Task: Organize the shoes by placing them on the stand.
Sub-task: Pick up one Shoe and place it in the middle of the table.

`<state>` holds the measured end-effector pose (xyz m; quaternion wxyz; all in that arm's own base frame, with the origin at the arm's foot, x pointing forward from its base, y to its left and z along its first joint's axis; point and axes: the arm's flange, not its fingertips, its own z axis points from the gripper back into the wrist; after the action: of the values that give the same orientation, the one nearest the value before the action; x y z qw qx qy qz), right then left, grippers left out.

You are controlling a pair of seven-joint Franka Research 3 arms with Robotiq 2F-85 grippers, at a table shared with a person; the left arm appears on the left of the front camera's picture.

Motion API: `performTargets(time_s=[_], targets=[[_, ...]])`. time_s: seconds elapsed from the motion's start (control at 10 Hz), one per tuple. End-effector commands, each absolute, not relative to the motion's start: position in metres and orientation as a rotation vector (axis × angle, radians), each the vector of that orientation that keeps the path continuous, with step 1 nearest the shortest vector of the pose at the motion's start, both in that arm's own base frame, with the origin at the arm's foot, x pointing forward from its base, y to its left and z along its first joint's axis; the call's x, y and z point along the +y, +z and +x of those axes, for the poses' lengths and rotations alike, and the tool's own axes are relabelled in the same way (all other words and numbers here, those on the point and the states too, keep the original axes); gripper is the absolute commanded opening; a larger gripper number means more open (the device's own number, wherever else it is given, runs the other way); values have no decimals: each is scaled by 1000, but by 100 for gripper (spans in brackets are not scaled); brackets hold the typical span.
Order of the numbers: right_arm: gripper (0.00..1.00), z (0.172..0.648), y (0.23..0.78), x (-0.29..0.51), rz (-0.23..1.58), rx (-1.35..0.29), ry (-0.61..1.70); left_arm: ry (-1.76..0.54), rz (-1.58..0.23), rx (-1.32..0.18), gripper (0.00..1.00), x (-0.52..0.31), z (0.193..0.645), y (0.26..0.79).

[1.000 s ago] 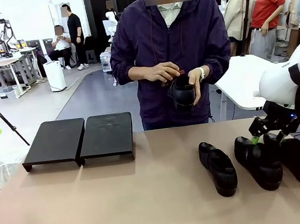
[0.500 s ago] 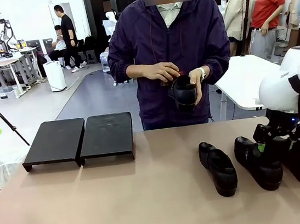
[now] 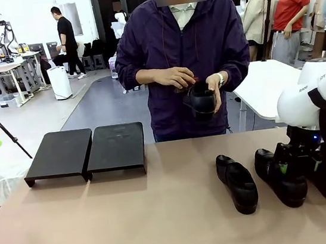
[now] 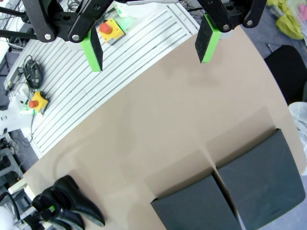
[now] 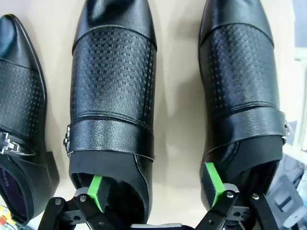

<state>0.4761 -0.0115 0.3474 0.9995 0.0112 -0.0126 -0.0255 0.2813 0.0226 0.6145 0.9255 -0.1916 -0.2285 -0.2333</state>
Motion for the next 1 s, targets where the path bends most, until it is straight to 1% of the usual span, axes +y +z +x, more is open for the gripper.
performTargets(time_s=[0.0,0.1,0.9], targets=[[55,479,345,-8,-29,-15,-52,-491,-396,-468,100,25,281,616],[0,479,345,-7,-23,-19,-44,-491,-396,-468,100,25,281,616],[0,479,346,-7,8,-42,-22,-491,-396,-468,100,25,281,616]])
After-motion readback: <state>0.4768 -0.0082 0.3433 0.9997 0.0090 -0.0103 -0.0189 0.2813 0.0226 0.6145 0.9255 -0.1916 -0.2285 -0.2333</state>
